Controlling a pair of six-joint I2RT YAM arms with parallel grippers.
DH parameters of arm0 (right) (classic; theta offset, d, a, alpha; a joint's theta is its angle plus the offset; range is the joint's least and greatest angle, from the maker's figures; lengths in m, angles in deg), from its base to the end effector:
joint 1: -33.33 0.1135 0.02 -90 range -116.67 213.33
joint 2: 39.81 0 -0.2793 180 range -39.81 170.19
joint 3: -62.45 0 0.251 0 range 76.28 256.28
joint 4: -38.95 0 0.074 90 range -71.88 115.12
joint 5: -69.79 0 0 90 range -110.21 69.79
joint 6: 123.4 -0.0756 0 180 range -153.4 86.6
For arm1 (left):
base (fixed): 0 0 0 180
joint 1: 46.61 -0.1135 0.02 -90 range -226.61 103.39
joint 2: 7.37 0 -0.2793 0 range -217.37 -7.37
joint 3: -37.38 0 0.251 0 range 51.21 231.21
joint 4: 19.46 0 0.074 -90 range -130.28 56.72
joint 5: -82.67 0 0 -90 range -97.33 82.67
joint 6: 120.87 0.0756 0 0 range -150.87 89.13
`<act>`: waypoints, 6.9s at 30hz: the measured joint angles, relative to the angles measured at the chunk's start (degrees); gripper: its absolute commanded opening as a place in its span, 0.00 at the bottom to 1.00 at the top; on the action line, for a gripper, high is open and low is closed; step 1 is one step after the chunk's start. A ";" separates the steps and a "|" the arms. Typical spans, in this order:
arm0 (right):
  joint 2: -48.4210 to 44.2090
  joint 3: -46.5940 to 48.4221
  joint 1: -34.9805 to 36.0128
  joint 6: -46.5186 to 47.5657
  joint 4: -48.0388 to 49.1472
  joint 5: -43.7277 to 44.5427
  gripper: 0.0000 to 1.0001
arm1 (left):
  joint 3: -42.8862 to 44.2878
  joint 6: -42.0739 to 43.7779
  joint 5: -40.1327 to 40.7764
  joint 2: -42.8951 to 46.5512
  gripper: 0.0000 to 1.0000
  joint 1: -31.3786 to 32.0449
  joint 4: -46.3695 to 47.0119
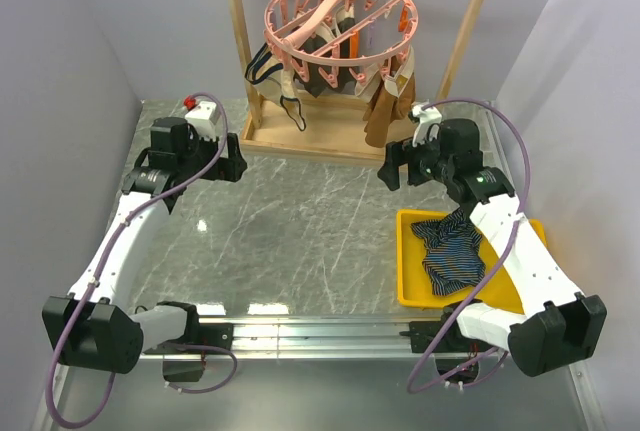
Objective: Clip the underwear to the hanger
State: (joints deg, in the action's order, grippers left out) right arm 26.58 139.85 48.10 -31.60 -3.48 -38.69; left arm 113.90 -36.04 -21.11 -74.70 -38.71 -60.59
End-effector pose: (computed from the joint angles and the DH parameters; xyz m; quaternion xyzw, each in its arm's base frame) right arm 0.2635 0.0943 0.3414 -0.2018 0.8405 0.1937 0.4640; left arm 0.2801 -0.0570 0.3333 0.0789 0.8664 -0.1590 0.4667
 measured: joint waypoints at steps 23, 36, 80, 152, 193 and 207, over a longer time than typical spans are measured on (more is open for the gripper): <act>5.07 8.61 -25.09 21.40 -22.75 -3.96 1.00 | 7.23 7.26 -14.78 -3.10 0.99 0.07 -5.64; 11.98 1.62 -36.41 36.41 -25.16 0.85 0.96 | 8.04 10.78 -23.98 -3.17 0.99 0.07 -8.07; 19.89 -0.07 -34.77 38.69 -22.88 -8.81 0.00 | 6.97 11.93 -25.40 -2.67 0.99 0.07 -8.13; 19.23 7.48 28.24 13.31 -12.79 -21.99 0.62 | 4.74 36.74 -33.77 -14.62 0.93 -3.23 -30.60; 17.29 12.26 45.66 17.11 -15.54 -13.55 0.02 | 10.10 27.08 -43.78 -14.25 0.94 -20.85 -19.96; 16.61 2.51 30.58 18.03 -25.83 -11.39 0.49 | 6.64 38.34 -34.99 -15.04 0.92 -4.79 -24.61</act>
State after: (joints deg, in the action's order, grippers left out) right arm 43.19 142.36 78.67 -13.57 -29.31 -50.08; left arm 120.55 2.30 -56.10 -89.74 -43.50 -85.21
